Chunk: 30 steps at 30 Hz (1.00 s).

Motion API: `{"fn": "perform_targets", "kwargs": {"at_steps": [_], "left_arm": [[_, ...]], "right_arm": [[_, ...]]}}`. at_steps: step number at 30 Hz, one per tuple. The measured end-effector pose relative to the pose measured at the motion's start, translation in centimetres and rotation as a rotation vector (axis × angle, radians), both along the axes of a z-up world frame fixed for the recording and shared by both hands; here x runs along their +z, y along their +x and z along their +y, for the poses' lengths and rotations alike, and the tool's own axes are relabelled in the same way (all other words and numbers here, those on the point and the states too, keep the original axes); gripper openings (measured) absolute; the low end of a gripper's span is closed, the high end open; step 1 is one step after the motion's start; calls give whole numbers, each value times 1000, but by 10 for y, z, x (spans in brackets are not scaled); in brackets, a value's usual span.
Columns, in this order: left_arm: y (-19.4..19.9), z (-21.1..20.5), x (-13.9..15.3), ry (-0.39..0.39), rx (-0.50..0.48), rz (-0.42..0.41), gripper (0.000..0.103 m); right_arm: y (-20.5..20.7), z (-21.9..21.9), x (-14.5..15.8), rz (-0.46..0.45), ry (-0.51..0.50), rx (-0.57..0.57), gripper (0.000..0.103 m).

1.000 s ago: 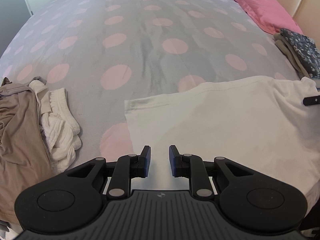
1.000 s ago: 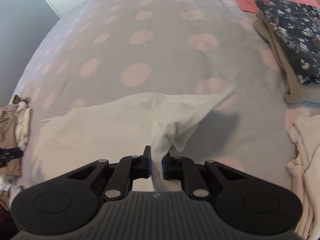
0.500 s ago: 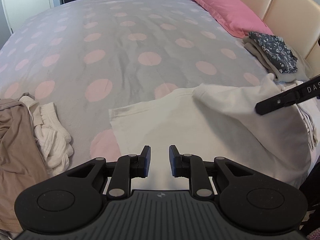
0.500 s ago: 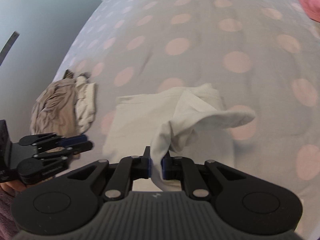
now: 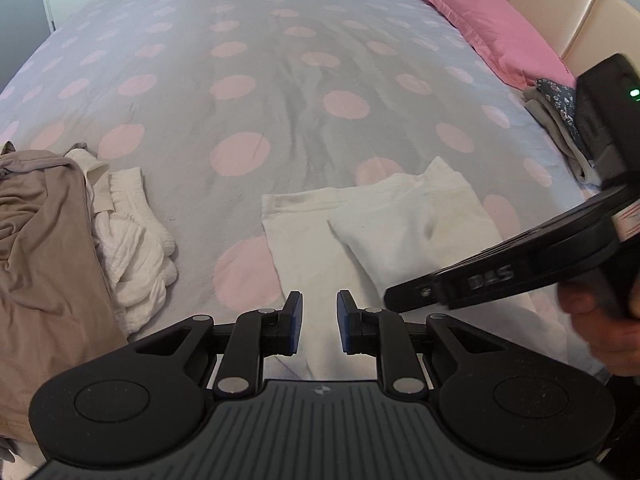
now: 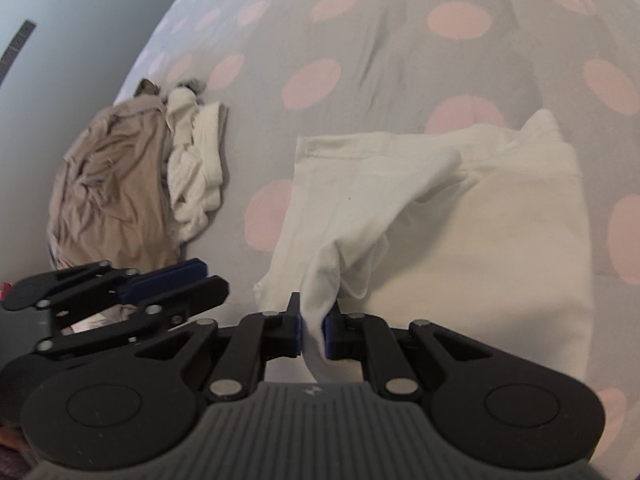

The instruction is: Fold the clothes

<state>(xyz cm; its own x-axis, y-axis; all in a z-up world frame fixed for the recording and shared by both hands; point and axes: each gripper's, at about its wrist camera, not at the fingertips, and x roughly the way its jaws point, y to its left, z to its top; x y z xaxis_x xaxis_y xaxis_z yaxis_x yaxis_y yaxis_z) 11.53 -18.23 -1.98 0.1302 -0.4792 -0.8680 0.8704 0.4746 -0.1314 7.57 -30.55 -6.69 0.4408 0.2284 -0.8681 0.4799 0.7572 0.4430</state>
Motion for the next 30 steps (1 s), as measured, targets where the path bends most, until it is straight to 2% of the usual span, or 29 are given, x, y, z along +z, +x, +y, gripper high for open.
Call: {"fn": "perform_targets", "kwargs": {"at_steps": [3,7,13,15,24,30], "left_arm": [[-1,0,-2,11,-4,-3,16],[-3,-1,-1,15,-11,-10,16],[-3,0,5,-11,15,-6,16],[-6,0,6,-13,11,-5,16],[-31,-6,9,-11,-48,2,16],[-58,-7,8,-10,-87,16,16]], "right_arm": [[8,5,-6,18,-22,14,16],[7,6,5,-19,-35,28,35],[-20,-13,46,-110,-97,-15,42],[-33,-23,55,-115,-115,-28,43],[-122,-57,25,43,-131,-77,48],[-176,-64,-6,92,-17,-146,48]]}}
